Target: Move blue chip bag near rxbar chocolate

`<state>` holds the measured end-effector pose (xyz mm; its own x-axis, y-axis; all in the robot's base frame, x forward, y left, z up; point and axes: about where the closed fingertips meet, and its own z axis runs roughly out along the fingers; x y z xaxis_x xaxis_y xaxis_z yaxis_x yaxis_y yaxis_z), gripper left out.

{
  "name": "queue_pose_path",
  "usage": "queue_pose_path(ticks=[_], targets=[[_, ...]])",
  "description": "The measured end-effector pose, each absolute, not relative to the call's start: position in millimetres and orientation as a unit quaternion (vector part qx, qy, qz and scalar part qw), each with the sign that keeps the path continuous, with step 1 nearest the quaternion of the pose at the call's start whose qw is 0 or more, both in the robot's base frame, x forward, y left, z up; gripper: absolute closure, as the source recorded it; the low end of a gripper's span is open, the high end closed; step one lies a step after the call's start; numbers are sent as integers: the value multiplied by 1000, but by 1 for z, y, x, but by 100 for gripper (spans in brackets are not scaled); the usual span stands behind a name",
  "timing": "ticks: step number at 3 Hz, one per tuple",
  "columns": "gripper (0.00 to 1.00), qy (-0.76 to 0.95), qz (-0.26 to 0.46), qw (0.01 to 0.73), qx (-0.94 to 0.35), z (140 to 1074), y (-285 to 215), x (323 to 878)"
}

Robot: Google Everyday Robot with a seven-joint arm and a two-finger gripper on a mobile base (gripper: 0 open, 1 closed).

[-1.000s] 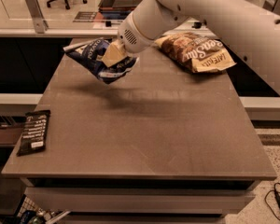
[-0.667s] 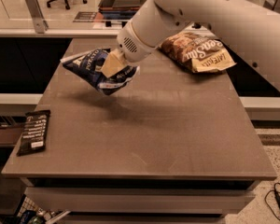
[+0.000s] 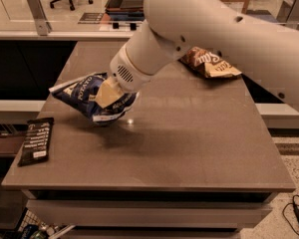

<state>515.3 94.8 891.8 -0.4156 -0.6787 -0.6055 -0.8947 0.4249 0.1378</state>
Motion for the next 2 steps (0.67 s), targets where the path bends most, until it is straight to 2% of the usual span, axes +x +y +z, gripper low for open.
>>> queue_pose_path(ticks=[1,2], targets=[[100,814,226,244,-476,871,108,486],[82,818,216,265,-462,852,120,460]])
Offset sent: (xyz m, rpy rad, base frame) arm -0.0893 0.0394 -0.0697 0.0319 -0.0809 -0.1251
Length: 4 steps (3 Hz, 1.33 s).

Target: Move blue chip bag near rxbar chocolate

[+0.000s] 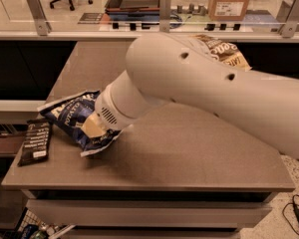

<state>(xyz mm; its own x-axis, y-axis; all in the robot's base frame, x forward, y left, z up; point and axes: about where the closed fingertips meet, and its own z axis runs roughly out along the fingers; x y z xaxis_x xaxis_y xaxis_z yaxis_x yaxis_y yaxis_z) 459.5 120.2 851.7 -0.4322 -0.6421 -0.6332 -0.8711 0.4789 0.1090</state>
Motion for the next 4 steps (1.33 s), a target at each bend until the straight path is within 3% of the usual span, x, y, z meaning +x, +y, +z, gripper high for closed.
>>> queue_pose_path(ticks=[3,4], targets=[[13,817,214,269,-463,852,123,455],[0,816,213,269,-464,854,124,454]])
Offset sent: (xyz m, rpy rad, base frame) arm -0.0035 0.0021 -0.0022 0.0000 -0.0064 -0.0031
